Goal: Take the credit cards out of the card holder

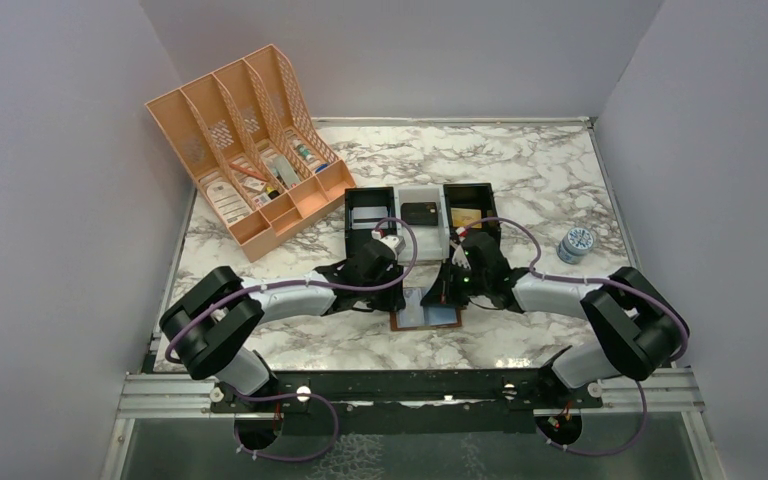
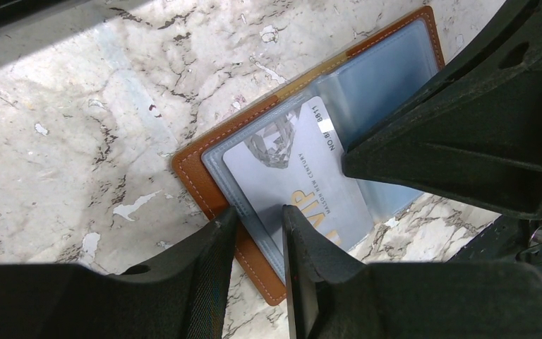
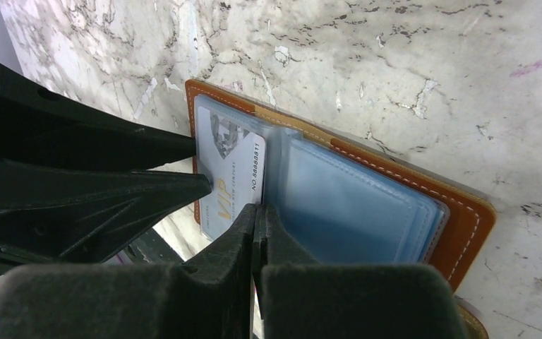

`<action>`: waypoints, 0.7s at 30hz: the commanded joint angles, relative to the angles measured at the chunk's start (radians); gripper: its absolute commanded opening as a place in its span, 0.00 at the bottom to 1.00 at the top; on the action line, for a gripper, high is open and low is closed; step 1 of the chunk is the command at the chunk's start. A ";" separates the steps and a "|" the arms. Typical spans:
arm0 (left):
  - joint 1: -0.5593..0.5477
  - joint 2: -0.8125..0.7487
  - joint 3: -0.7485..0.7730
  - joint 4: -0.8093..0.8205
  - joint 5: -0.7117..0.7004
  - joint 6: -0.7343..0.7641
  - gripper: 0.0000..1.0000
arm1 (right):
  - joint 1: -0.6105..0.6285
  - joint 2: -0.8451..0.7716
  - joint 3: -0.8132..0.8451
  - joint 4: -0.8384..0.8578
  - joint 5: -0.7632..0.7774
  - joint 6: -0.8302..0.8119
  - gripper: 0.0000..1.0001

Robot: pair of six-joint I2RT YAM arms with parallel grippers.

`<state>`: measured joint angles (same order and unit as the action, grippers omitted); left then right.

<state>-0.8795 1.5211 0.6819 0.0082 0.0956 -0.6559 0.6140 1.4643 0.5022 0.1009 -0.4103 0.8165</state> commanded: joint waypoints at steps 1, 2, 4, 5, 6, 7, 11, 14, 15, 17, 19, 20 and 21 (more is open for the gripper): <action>-0.009 0.034 0.000 -0.076 -0.025 0.021 0.33 | -0.014 -0.037 0.007 -0.032 0.001 -0.028 0.01; -0.011 0.034 0.000 -0.075 -0.025 0.021 0.33 | -0.017 -0.043 0.004 -0.035 0.009 -0.029 0.01; -0.011 0.036 -0.001 -0.077 -0.024 0.020 0.31 | -0.021 -0.054 -0.001 -0.039 0.009 -0.037 0.01; -0.010 0.036 0.000 -0.076 -0.025 0.021 0.30 | -0.022 -0.054 0.002 -0.046 0.005 -0.043 0.01; -0.012 0.037 0.001 -0.077 -0.025 0.021 0.30 | -0.023 -0.053 0.004 -0.054 0.001 -0.050 0.01; -0.012 0.036 0.001 -0.078 -0.026 0.021 0.30 | -0.023 -0.052 0.005 -0.059 0.000 -0.054 0.01; -0.017 0.033 0.004 -0.083 -0.035 0.020 0.29 | -0.030 -0.052 0.004 -0.067 -0.008 -0.062 0.01; -0.020 0.029 0.005 -0.087 -0.041 0.021 0.29 | -0.035 -0.066 -0.006 -0.070 0.011 -0.062 0.01; -0.020 0.028 0.005 -0.087 -0.042 0.021 0.29 | -0.041 -0.069 -0.009 -0.073 0.012 -0.063 0.01; -0.021 0.030 0.008 -0.089 -0.040 0.020 0.28 | -0.056 -0.073 -0.017 -0.070 -0.008 -0.066 0.01; -0.023 0.031 0.008 -0.089 -0.038 0.020 0.28 | -0.066 -0.072 -0.023 -0.057 -0.052 -0.069 0.07; -0.024 0.031 0.009 -0.089 -0.037 0.021 0.28 | -0.066 -0.070 -0.023 -0.050 -0.072 -0.071 0.13; -0.025 0.033 0.011 -0.089 -0.037 0.020 0.28 | -0.067 -0.067 -0.025 -0.040 -0.093 -0.070 0.19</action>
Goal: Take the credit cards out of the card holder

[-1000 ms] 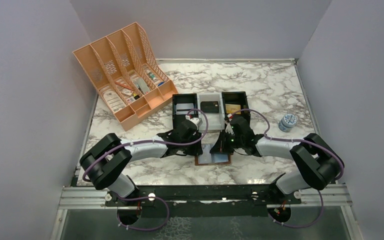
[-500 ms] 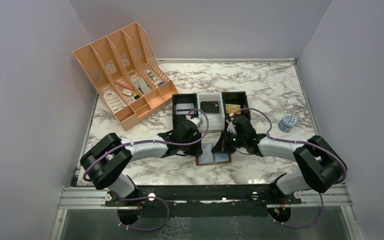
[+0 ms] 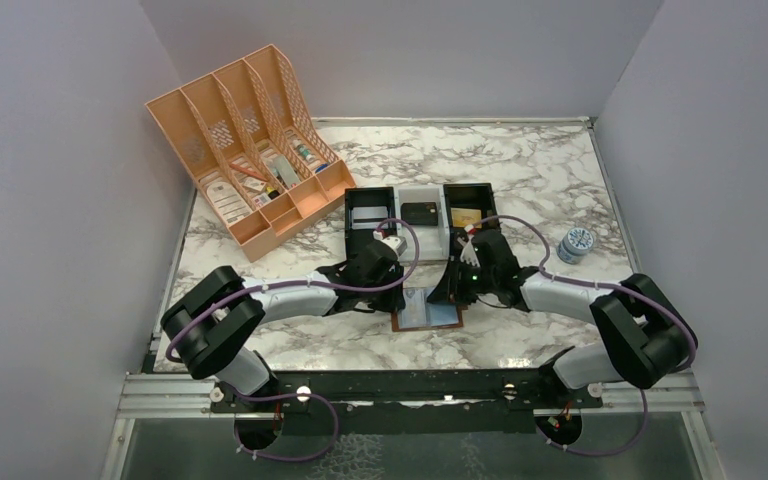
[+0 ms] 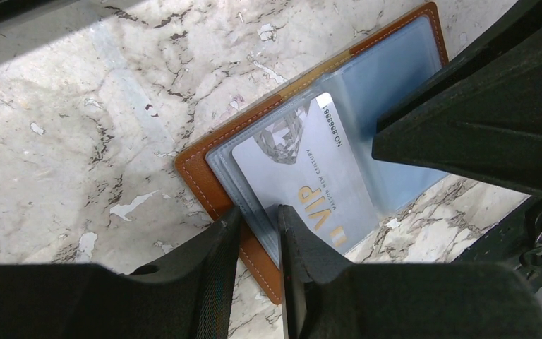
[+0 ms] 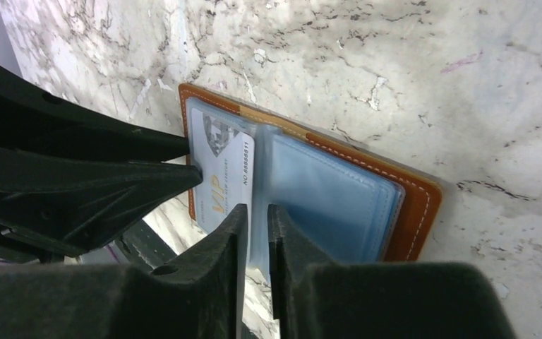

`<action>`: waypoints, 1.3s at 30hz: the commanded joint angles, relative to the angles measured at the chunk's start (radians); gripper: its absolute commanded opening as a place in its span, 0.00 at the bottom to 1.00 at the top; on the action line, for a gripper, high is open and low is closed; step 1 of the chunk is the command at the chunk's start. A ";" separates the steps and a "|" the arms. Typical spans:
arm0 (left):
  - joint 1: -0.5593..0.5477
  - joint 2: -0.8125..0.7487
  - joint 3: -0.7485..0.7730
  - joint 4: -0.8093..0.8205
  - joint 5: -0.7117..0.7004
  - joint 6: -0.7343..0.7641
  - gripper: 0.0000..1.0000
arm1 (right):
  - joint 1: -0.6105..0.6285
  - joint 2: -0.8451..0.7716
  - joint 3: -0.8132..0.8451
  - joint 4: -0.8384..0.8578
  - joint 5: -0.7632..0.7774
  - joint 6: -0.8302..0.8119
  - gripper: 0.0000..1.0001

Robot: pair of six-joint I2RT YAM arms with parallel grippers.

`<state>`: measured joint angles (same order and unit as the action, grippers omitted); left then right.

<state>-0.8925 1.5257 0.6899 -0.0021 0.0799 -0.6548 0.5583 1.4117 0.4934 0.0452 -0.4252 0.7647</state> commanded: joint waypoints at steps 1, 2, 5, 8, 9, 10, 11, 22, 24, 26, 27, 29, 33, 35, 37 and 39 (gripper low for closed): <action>-0.014 0.029 0.005 -0.078 -0.020 0.020 0.28 | -0.011 -0.010 -0.021 0.029 -0.098 -0.014 0.25; -0.013 0.031 0.006 -0.078 -0.021 0.021 0.28 | -0.011 -0.004 -0.027 0.044 -0.120 -0.009 0.29; -0.017 0.036 0.011 -0.077 -0.022 0.021 0.27 | -0.011 0.027 -0.037 0.087 -0.163 -0.010 0.34; -0.021 0.047 0.018 -0.077 -0.020 0.021 0.26 | -0.011 0.074 -0.040 0.139 -0.210 -0.015 0.34; -0.024 0.052 0.021 -0.078 -0.019 0.022 0.25 | -0.011 0.089 -0.037 0.143 -0.221 -0.016 0.34; -0.025 0.055 0.023 -0.079 -0.018 0.023 0.25 | -0.011 0.103 -0.033 0.146 -0.221 -0.016 0.33; -0.028 0.057 0.025 -0.079 -0.018 0.022 0.24 | -0.011 0.115 -0.030 0.150 -0.222 -0.015 0.32; -0.032 0.054 0.030 -0.134 -0.086 0.020 0.20 | -0.075 0.038 -0.058 0.113 -0.199 -0.019 0.01; -0.032 0.052 0.028 -0.135 -0.089 0.019 0.20 | -0.119 0.030 -0.072 0.113 -0.234 -0.029 0.01; -0.034 0.049 0.027 -0.133 -0.091 0.021 0.20 | -0.146 0.031 -0.073 0.103 -0.266 -0.048 0.01; -0.033 0.047 0.027 -0.134 -0.092 0.021 0.20 | -0.153 0.034 -0.072 0.102 -0.283 -0.055 0.01; -0.034 0.047 0.029 -0.134 -0.094 0.023 0.20 | -0.153 0.042 -0.075 0.106 -0.305 -0.053 0.01; -0.033 0.053 0.036 -0.133 -0.094 0.023 0.20 | -0.153 0.049 -0.088 0.126 -0.312 -0.049 0.01; -0.033 0.054 0.039 -0.132 -0.093 0.023 0.19 | -0.153 0.054 -0.084 0.119 -0.301 -0.059 0.01; -0.034 0.051 0.042 -0.132 -0.093 0.024 0.20 | -0.154 0.056 -0.084 0.117 -0.291 -0.066 0.01; -0.034 0.043 0.043 -0.130 -0.096 0.022 0.21 | -0.154 0.059 -0.079 0.110 -0.286 -0.070 0.01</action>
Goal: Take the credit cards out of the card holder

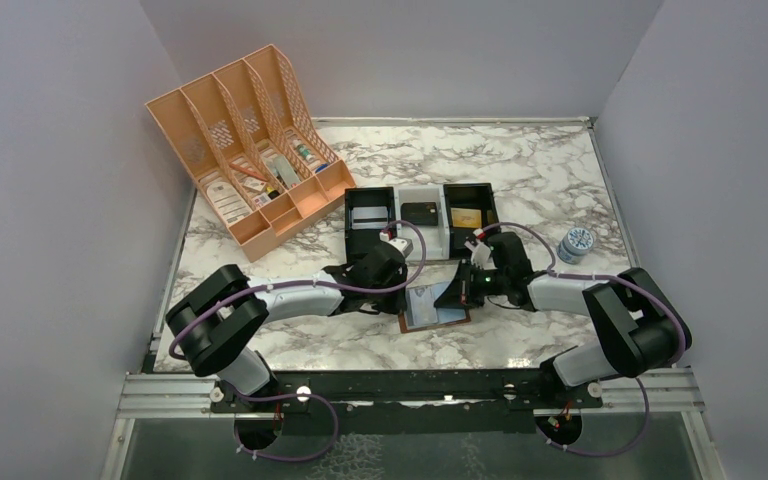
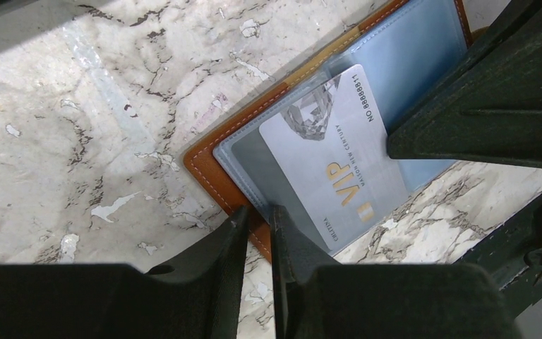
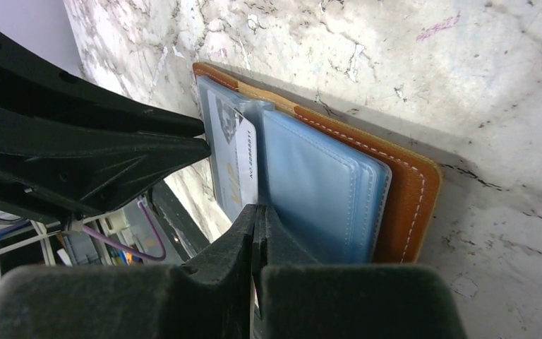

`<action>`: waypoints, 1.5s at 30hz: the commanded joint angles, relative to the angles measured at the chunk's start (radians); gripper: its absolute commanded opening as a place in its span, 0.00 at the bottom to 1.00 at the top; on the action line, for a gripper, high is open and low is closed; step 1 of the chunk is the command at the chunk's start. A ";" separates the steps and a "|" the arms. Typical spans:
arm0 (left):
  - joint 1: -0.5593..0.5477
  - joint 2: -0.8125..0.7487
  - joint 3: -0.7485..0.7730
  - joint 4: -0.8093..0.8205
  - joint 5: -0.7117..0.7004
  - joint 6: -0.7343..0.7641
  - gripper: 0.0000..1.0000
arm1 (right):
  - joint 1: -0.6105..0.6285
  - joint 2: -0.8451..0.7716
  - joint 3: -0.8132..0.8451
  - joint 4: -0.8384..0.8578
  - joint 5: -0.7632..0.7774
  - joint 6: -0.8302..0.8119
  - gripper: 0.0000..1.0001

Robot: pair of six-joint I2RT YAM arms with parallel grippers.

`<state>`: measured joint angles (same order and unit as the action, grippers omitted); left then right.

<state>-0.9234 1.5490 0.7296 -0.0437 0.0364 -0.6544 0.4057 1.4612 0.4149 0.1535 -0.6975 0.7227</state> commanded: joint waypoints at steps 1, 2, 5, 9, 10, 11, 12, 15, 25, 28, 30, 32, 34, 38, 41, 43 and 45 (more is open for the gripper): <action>-0.005 0.011 0.005 -0.090 -0.057 0.020 0.23 | -0.001 0.008 -0.003 0.006 -0.014 -0.029 0.01; -0.006 0.003 0.008 -0.090 -0.063 0.018 0.26 | -0.002 0.005 -0.008 0.013 -0.014 -0.025 0.01; -0.006 -0.035 0.019 -0.089 -0.087 0.007 0.35 | -0.001 0.007 -0.016 0.023 -0.013 -0.017 0.01; -0.011 -0.084 0.056 -0.075 -0.100 -0.005 0.47 | -0.001 0.013 -0.024 0.033 -0.014 -0.010 0.01; -0.013 -0.091 0.066 -0.062 -0.095 -0.004 0.49 | -0.001 0.014 -0.024 0.033 -0.014 -0.008 0.01; -0.016 -0.095 0.075 -0.046 -0.084 -0.004 0.51 | -0.001 0.014 -0.025 0.033 -0.015 -0.008 0.01; -0.017 -0.095 0.083 -0.030 -0.065 -0.005 0.52 | -0.001 0.014 -0.024 0.035 -0.019 -0.007 0.01; -0.027 -0.082 0.099 0.019 -0.028 -0.008 0.53 | -0.002 0.014 -0.026 0.049 -0.026 -0.003 0.07; -0.057 0.013 0.046 0.094 0.034 -0.053 0.30 | -0.001 0.031 -0.018 0.050 -0.031 -0.009 0.33; -0.063 0.014 0.030 0.047 0.001 -0.051 0.27 | -0.001 0.039 -0.012 0.042 -0.030 -0.014 0.34; -0.065 0.012 0.018 0.024 -0.018 -0.050 0.26 | -0.001 0.048 -0.010 0.045 -0.044 -0.011 0.34; -0.067 0.005 0.002 0.017 -0.028 -0.053 0.25 | 0.000 0.052 -0.010 0.054 -0.048 -0.005 0.34; -0.071 0.001 -0.010 0.013 -0.036 -0.056 0.24 | 0.000 0.056 -0.007 0.052 -0.044 -0.004 0.34; -0.075 0.017 -0.016 0.008 -0.038 -0.051 0.22 | 0.006 0.064 -0.001 0.050 -0.047 -0.005 0.33; -0.082 0.033 -0.003 -0.012 -0.055 -0.048 0.19 | 0.019 0.072 0.012 0.039 -0.042 -0.009 0.32; -0.086 0.036 0.002 -0.021 -0.068 -0.048 0.19 | 0.025 0.079 0.012 0.043 -0.034 0.001 0.29; -0.088 0.032 0.002 -0.029 -0.077 -0.050 0.19 | 0.025 0.081 0.000 0.067 -0.030 0.021 0.25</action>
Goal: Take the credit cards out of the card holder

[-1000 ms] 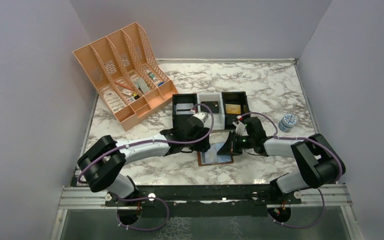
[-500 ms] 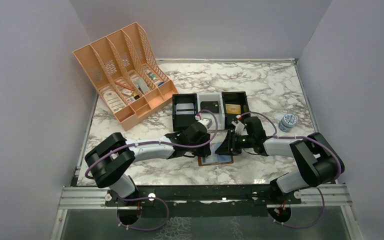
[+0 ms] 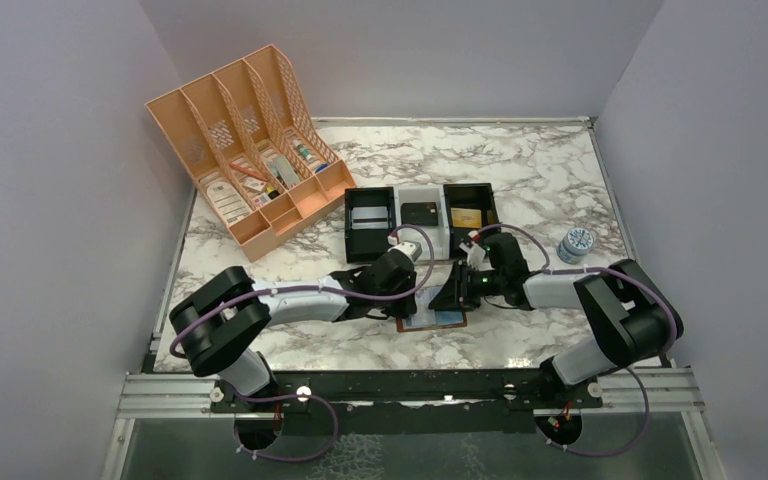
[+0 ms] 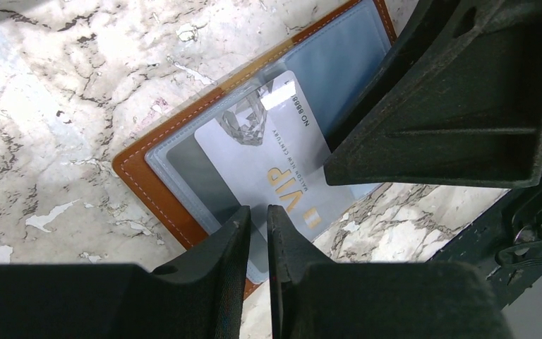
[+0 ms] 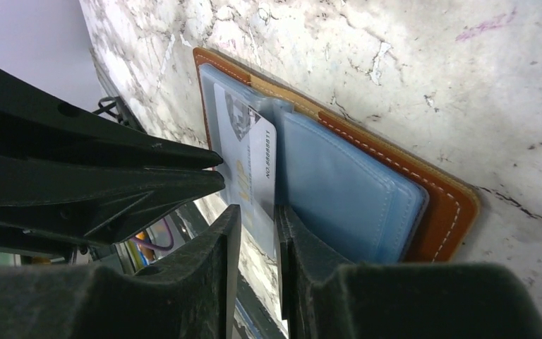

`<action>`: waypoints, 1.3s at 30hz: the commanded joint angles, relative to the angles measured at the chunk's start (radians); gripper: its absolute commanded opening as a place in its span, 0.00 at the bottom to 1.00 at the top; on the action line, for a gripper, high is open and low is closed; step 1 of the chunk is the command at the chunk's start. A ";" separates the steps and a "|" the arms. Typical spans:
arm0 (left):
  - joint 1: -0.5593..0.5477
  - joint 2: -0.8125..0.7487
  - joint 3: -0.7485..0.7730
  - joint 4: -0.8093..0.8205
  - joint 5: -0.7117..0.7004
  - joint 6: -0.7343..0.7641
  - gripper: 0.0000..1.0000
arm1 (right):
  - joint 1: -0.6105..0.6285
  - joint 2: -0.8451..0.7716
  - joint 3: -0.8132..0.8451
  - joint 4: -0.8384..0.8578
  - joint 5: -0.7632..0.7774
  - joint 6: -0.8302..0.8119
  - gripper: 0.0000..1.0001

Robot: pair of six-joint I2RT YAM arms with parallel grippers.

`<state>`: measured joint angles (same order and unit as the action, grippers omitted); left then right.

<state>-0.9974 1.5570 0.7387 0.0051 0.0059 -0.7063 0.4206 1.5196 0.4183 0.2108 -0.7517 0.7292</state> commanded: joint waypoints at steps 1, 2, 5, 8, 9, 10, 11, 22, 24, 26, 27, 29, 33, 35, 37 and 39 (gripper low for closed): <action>-0.014 0.022 -0.008 -0.080 -0.049 0.002 0.19 | 0.011 0.024 -0.010 0.028 0.022 0.029 0.23; -0.014 0.020 -0.010 -0.082 -0.050 0.002 0.18 | 0.012 0.027 -0.015 0.043 0.018 0.046 0.22; -0.014 0.020 -0.014 -0.083 -0.052 0.003 0.18 | 0.012 0.040 -0.007 0.059 -0.001 0.058 0.15; -0.014 0.022 -0.013 -0.086 -0.055 0.004 0.18 | 0.011 0.018 -0.009 0.060 0.003 0.062 0.06; -0.015 0.020 -0.013 -0.090 -0.059 0.004 0.18 | 0.010 0.000 -0.007 0.036 0.027 0.055 0.02; -0.015 0.019 -0.014 -0.092 -0.063 0.005 0.18 | 0.010 -0.022 0.001 0.000 0.060 0.039 0.01; -0.016 0.017 -0.016 -0.095 -0.069 0.004 0.18 | 0.010 -0.045 0.008 -0.037 0.099 0.020 0.01; -0.014 0.022 -0.010 -0.108 -0.091 0.016 0.18 | -0.011 -0.100 0.011 -0.146 0.149 -0.071 0.01; -0.015 0.025 -0.010 -0.106 -0.089 0.020 0.18 | -0.011 -0.083 0.017 -0.125 0.106 -0.067 0.04; -0.015 0.027 -0.009 -0.105 -0.087 0.024 0.18 | -0.011 -0.059 0.014 -0.075 0.064 -0.038 0.10; -0.015 0.028 -0.007 -0.105 -0.084 0.026 0.18 | -0.011 -0.048 0.008 -0.045 0.046 -0.020 0.13; -0.015 0.029 -0.006 -0.107 -0.079 0.031 0.18 | -0.011 -0.027 -0.008 0.017 0.018 0.021 0.18; -0.015 0.026 -0.005 -0.107 -0.080 0.030 0.18 | -0.011 0.013 -0.032 0.106 0.008 0.058 0.29; -0.015 0.028 -0.005 -0.107 -0.080 0.029 0.18 | -0.011 0.029 -0.037 0.139 -0.013 0.067 0.29; -0.015 0.031 -0.005 -0.106 -0.079 0.026 0.17 | -0.011 0.039 -0.042 0.171 -0.033 0.072 0.29; -0.016 0.034 -0.004 -0.106 -0.077 0.027 0.17 | -0.010 0.044 -0.043 0.179 -0.036 0.071 0.27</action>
<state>-1.0084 1.5566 0.7406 -0.0010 -0.0391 -0.7010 0.4129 1.5410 0.3954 0.3046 -0.7544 0.7856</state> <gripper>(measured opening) 0.173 0.286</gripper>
